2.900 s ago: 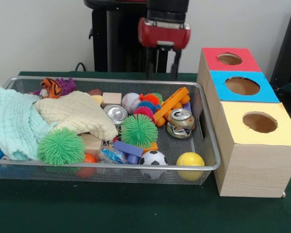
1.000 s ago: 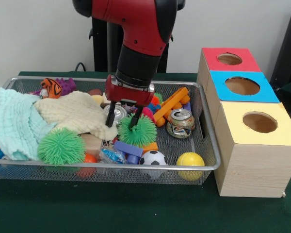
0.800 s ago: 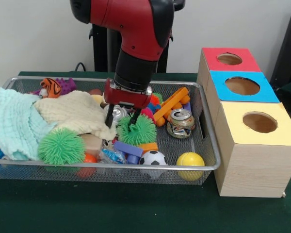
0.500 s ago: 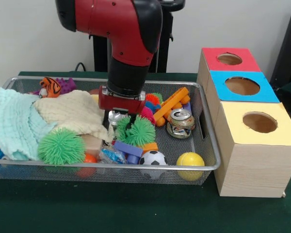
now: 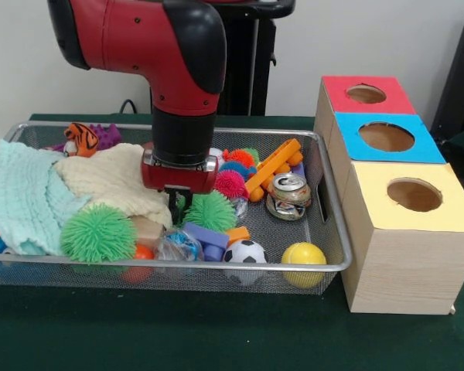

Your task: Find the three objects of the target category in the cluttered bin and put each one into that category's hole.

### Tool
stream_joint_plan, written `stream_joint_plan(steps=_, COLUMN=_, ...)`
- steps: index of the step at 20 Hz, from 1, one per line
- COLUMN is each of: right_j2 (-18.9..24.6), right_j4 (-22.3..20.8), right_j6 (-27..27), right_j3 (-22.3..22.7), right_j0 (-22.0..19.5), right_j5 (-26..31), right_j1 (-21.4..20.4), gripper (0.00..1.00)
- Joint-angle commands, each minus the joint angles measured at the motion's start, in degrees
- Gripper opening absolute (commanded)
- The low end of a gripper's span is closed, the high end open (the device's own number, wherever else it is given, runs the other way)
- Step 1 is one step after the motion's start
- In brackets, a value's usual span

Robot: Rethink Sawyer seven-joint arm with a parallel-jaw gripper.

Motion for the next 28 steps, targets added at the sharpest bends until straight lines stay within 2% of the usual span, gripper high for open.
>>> stream_joint_plan(steps=1, right_j2=7.8, right_j4=-1.3, right_j6=-1.0, right_j3=4.2, right_j0=-2.0, right_j5=6.0, right_j1=7.3, gripper=0.0)
stream_joint_plan(steps=5, right_j2=8.9, right_j4=-1.2, right_j6=-1.9, right_j3=5.7, right_j0=-3.0, right_j5=8.1, right_j1=6.1, gripper=0.0)
stream_joint_plan(steps=7, right_j2=8.9, right_j4=-0.9, right_j6=-2.2, right_j3=7.0, right_j0=-2.9, right_j5=10.3, right_j1=3.9, gripper=0.0)
stream_joint_plan(steps=10, right_j2=7.0, right_j4=0.2, right_j6=-1.5, right_j3=11.9, right_j0=-0.8, right_j5=16.3, right_j1=-5.0, gripper=0.0)
stream_joint_plan(steps=14, right_j2=5.9, right_j4=3.4, right_j6=-3.3, right_j3=16.9, right_j0=1.2, right_j5=28.6, right_j1=-19.5, gripper=0.0)
stream_joint_plan(steps=16, right_j2=5.3, right_j4=4.3, right_j6=-5.0, right_j3=17.8, right_j0=2.0, right_j5=34.8, right_j1=-25.1, gripper=0.0)
stream_joint_plan(steps=18, right_j2=3.7, right_j4=4.5, right_j6=-5.7, right_j3=16.1, right_j0=3.4, right_j5=43.0, right_j1=-28.6, gripper=0.0)
stream_joint_plan(steps=20, right_j2=3.0, right_j4=3.3, right_j6=-6.6, right_j3=14.1, right_j0=4.3, right_j5=49.2, right_j1=-30.3, gripper=0.0)
stream_joint_plan(steps=23, right_j2=3.4, right_j4=0.7, right_j6=-7.9, right_j3=11.1, right_j0=4.2, right_j5=55.3, right_j1=-30.6, gripper=0.0)
stream_joint_plan(steps=25, right_j2=3.6, right_j4=-1.2, right_j6=-8.7, right_j3=10.1, right_j0=3.9, right_j5=57.1, right_j1=-31.0, gripper=0.0)
stream_joint_plan(steps=28, right_j2=4.0, right_j4=-4.3, right_j6=-9.7, right_j3=9.2, right_j0=3.1, right_j5=56.6, right_j1=-31.7, gripper=0.0)
